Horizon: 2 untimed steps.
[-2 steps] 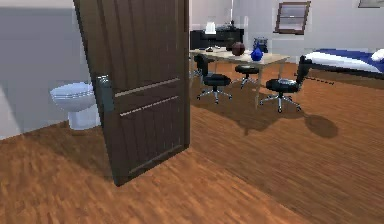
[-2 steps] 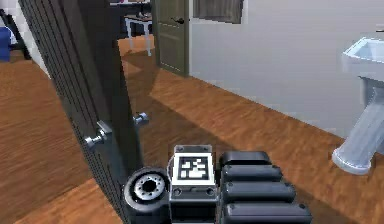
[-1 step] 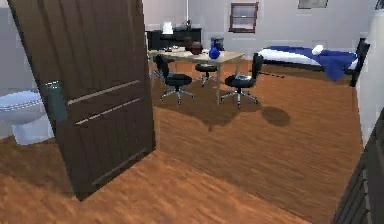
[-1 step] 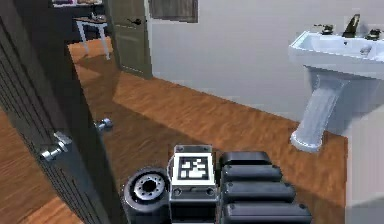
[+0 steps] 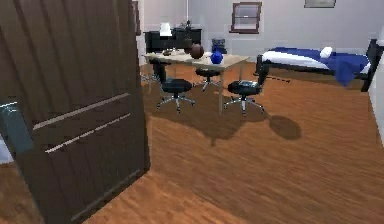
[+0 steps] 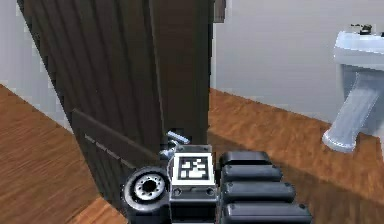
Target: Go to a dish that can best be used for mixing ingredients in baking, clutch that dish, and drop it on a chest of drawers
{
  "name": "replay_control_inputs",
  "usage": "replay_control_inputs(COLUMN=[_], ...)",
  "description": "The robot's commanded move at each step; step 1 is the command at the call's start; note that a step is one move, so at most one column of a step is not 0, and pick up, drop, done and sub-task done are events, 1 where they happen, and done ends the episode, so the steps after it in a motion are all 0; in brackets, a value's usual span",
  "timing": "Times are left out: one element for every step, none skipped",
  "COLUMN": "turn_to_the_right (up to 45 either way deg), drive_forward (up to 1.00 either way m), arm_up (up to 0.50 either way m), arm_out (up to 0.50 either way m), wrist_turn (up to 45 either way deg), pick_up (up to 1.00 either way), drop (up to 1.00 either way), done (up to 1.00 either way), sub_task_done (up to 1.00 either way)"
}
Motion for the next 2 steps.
replay_control_inputs(turn_to_the_right=[27.0,3.0], drive_forward=[0.0,0.0], arm_up=[0.0,0.0], arm_out=[0.0,0.0], wrist_turn=[0.0,0.0], pick_up=[0.0,0.0], drop=[0.0,0.0], done=[0.0,0.0], sub_task_done=[0.0,0.0])
